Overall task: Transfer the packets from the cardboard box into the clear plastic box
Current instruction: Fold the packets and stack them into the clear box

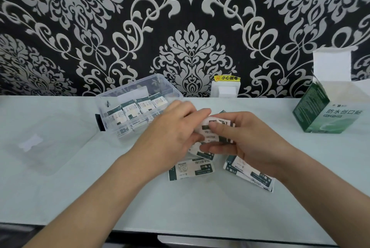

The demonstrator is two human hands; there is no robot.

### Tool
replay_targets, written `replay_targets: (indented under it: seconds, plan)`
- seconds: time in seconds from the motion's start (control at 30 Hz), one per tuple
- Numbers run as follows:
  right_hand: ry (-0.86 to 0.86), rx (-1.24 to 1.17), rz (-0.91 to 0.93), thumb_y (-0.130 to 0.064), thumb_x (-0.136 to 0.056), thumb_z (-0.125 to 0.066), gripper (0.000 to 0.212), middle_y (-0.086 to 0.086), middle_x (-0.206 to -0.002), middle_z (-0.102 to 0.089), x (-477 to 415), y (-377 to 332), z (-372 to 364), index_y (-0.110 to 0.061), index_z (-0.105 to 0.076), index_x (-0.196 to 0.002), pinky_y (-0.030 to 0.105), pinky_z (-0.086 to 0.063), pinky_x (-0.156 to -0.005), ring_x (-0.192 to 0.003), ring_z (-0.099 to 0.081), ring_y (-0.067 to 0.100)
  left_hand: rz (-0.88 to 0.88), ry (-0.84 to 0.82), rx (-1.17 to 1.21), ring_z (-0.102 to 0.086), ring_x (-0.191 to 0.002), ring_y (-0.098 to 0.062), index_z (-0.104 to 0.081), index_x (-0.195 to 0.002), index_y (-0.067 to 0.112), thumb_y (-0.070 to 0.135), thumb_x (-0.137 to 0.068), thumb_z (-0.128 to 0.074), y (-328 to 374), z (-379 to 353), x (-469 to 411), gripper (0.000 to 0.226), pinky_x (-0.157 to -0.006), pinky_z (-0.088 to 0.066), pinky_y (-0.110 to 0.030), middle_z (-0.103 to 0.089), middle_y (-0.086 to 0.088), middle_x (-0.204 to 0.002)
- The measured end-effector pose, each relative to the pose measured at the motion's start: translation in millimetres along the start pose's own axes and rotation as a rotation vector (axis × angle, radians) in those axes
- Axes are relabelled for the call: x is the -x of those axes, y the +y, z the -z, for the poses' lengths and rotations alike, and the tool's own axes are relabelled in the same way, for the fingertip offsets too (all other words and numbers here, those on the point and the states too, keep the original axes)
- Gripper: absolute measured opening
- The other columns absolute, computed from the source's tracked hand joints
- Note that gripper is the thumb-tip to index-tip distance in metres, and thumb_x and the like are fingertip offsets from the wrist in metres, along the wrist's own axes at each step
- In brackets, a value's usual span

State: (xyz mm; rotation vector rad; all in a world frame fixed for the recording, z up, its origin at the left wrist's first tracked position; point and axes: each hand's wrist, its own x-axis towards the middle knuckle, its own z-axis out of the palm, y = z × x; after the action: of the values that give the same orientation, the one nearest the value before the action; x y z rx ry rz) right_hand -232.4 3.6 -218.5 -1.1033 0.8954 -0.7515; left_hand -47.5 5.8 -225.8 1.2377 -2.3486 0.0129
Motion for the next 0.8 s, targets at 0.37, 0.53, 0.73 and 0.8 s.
replay_targets:
  seconds: [0.37, 0.53, 0.73, 0.8]
  plan:
    - [0.198, 0.103, -0.068, -0.007, -0.097, -0.042, 0.021, 0.012, -0.081, -0.065, 0, 1, -3, -0.007, -0.063, -0.096, 0.030, -0.055, -0.058, -0.068, -0.064, 0.019, 0.096, -0.335, 0.187, -0.041, -0.116, -0.008, -0.026, -0.148, 0.031, 0.042, -0.093, -0.053, 21, 3, -1, 0.063, -0.099, -0.036, -0.027, -0.044, 0.011, -0.127]
    - [0.229, 0.177, -0.049, -0.002, -0.092, -0.041, 0.024, 0.009, -0.076, -0.059, -2, 8, -6, -0.013, -0.060, -0.103, 0.032, -0.044, -0.062, -0.072, -0.054, 0.020, 0.076, -0.297, 0.091, -0.043, -0.098, -0.009, -0.042, -0.131, 0.030, 0.051, -0.084, -0.060, 27, 4, -2, 0.055, -0.079, -0.035, -0.022, -0.043, 0.010, -0.106]
    - [0.209, -0.038, -0.066, 0.003, -0.092, -0.057, 0.032, 0.012, -0.083, -0.072, -4, 1, 4, -0.012, -0.058, -0.120, 0.026, -0.052, -0.061, -0.066, -0.065, 0.016, 0.263, -0.167, 0.226, -0.055, -0.101, -0.009, -0.062, -0.125, 0.031, 0.040, -0.077, -0.075, 9, 12, -4, 0.050, -0.093, -0.045, -0.033, -0.058, 0.014, -0.105]
    - [0.238, -0.072, -0.059, 0.002, -0.093, -0.054, 0.030, 0.013, -0.087, -0.071, -6, 4, 4, -0.009, -0.060, -0.121, 0.026, -0.051, -0.062, -0.067, -0.063, 0.017, 0.312, -0.141, 0.260, -0.054, -0.100, -0.007, -0.061, -0.125, 0.033, 0.045, -0.075, -0.075, 11, 9, -4, 0.053, -0.092, -0.045, -0.031, -0.055, 0.016, -0.104]
